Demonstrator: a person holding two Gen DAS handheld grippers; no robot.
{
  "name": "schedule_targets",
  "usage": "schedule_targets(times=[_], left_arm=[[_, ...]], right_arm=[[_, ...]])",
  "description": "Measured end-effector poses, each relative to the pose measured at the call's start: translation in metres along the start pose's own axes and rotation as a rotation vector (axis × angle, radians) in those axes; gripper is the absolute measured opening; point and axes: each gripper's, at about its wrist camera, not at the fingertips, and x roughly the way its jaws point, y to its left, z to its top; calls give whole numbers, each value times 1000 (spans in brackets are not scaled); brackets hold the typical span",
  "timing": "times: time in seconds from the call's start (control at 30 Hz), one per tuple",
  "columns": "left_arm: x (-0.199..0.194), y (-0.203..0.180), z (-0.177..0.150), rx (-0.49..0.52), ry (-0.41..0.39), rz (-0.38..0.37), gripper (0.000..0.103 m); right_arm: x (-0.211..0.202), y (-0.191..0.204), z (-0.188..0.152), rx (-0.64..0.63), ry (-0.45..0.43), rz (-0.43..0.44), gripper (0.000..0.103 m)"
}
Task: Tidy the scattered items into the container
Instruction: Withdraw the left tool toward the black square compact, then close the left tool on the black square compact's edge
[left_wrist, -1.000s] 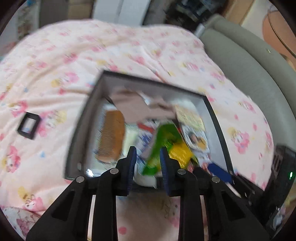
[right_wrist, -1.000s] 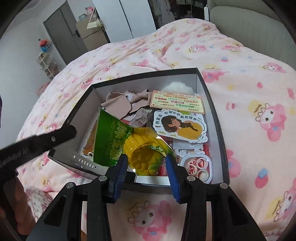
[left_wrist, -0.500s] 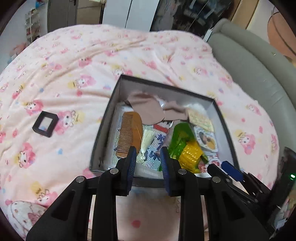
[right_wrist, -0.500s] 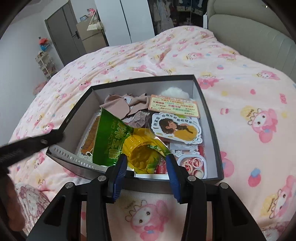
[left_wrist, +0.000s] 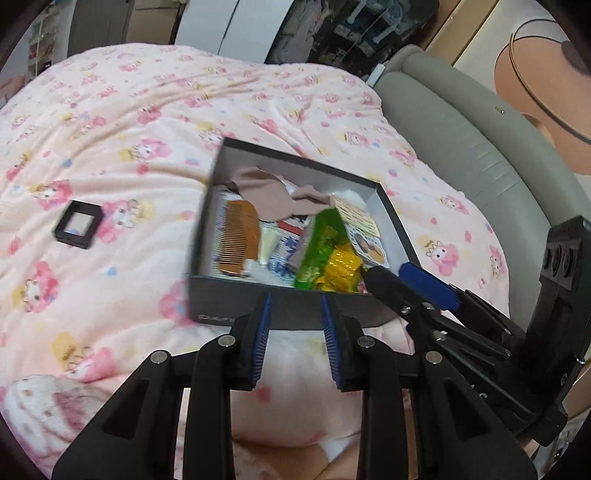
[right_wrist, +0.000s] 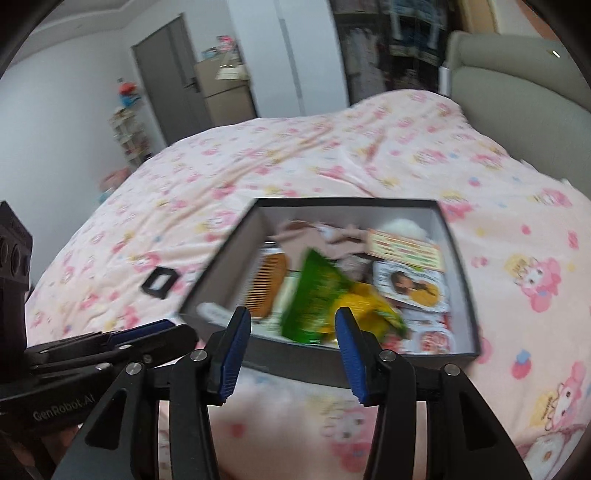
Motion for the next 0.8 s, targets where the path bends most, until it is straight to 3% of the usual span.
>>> schedule_targets(times=[0.4,0.63,0.8], left_arm=[[-75,87,-6,-99,-81,68,30],[-84,130,-8,-135,-96,105,30],[-74,184,3,-238,-82,112,30]], right_arm=[[11,121,6,-182,14,101,43],[35,163,8,-230,65,133,44],[78,179,15,-155,170,236,44]])
